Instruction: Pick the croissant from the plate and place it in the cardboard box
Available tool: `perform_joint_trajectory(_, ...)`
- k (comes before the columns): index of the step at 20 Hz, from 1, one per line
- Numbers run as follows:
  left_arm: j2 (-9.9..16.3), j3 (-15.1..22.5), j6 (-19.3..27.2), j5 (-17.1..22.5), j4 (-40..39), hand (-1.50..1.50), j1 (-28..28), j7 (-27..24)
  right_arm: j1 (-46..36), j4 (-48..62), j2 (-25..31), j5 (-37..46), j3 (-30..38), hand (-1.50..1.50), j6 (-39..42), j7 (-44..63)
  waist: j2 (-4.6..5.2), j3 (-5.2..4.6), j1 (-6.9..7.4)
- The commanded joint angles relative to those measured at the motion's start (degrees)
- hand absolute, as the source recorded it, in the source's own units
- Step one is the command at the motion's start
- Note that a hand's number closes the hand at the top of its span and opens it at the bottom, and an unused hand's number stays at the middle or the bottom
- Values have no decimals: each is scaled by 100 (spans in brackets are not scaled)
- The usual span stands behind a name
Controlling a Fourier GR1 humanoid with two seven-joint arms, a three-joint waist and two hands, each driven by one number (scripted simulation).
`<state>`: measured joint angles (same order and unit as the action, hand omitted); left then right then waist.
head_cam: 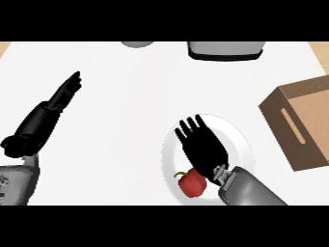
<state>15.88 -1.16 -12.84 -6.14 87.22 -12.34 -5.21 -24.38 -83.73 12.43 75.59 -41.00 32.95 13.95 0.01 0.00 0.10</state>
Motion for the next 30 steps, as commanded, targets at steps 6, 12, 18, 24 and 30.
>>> perform_joint_trajectory(6,-282,-14,54,-200,138,0,20,119,75,393,-138,347,433,-150,-95,-720,-2,0,-2)
perform_joint_trajectory(12,-115,-148,-133,-97,201,0,-19,138,-282,1451,-132,614,230,150,-1552,-1556,13,2,42)
perform_joint_trajectory(18,-62,-273,-344,-17,68,0,18,68,-52,960,-141,922,265,150,-1984,-1834,0,0,3)
perform_joint_trajectory(24,-151,-224,-117,-157,251,0,233,174,1339,-491,940,-311,-338,150,-2687,-4076,-61,16,-267)
perform_joint_trajectory(30,-129,-355,4,-171,291,0,278,234,2315,-1722,2157,-1349,-479,150,-3543,-5821,-84,26,-460)
